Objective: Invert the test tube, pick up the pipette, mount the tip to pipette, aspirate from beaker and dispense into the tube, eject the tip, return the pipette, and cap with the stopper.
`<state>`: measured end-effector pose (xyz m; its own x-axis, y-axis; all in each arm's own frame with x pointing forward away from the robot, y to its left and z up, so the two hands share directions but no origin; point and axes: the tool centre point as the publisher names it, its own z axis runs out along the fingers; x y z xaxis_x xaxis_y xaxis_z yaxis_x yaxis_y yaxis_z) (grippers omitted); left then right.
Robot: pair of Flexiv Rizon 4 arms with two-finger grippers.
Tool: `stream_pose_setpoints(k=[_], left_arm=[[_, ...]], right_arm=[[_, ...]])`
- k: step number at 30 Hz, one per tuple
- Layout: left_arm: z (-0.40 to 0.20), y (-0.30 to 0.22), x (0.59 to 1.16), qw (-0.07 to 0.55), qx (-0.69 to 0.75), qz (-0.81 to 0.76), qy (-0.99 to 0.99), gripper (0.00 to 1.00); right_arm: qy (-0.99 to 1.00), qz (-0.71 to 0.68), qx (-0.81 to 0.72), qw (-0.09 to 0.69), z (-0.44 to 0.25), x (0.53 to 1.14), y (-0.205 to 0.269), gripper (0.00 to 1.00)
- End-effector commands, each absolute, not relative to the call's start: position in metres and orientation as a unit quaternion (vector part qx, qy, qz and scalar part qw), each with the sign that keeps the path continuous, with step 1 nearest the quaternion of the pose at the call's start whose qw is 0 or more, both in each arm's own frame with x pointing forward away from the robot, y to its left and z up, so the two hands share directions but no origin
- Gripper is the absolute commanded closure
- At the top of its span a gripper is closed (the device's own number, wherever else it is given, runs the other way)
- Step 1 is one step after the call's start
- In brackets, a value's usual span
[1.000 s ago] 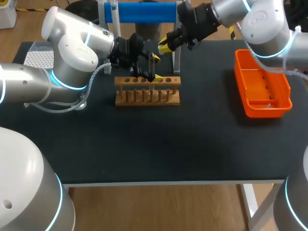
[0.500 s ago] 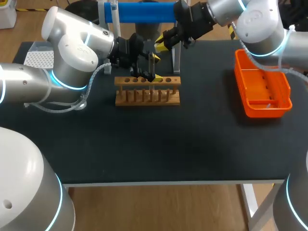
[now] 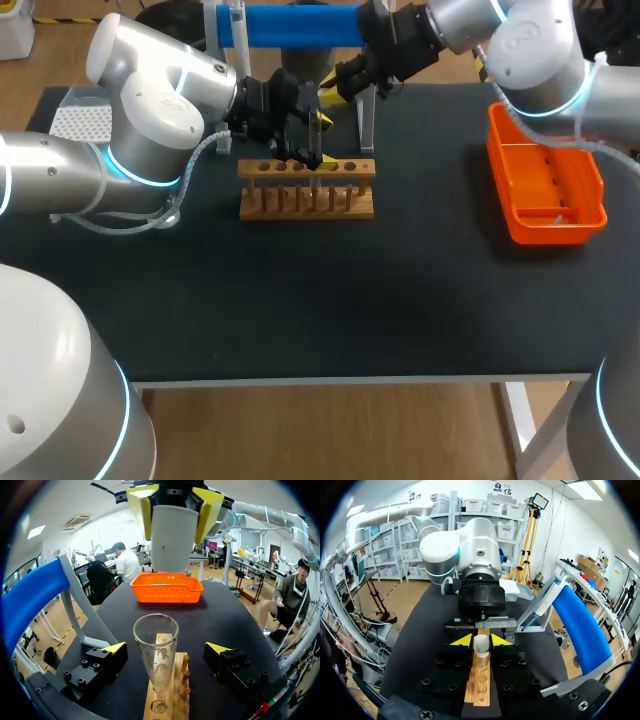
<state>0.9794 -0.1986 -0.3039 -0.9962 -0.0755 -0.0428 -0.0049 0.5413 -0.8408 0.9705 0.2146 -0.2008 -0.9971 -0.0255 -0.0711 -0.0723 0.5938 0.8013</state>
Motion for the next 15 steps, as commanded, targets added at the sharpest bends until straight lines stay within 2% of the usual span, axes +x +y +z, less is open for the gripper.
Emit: stream_pose_setpoints(k=[1,15], left_arm=[[-0.3032,-0.1977,0.9799,0.035,-0.022,-0.478,0.878,0.0],[-0.3032,-0.1977,0.9799,0.035,-0.022,-0.478,0.878,0.0]], right_arm=[[0.892,0.45,-0.028,0.025,-0.202,0.9718,0.2176,1.0],[0.892,0.45,-0.031,0.023,-0.2042,0.9697,0.2209,1.0]])
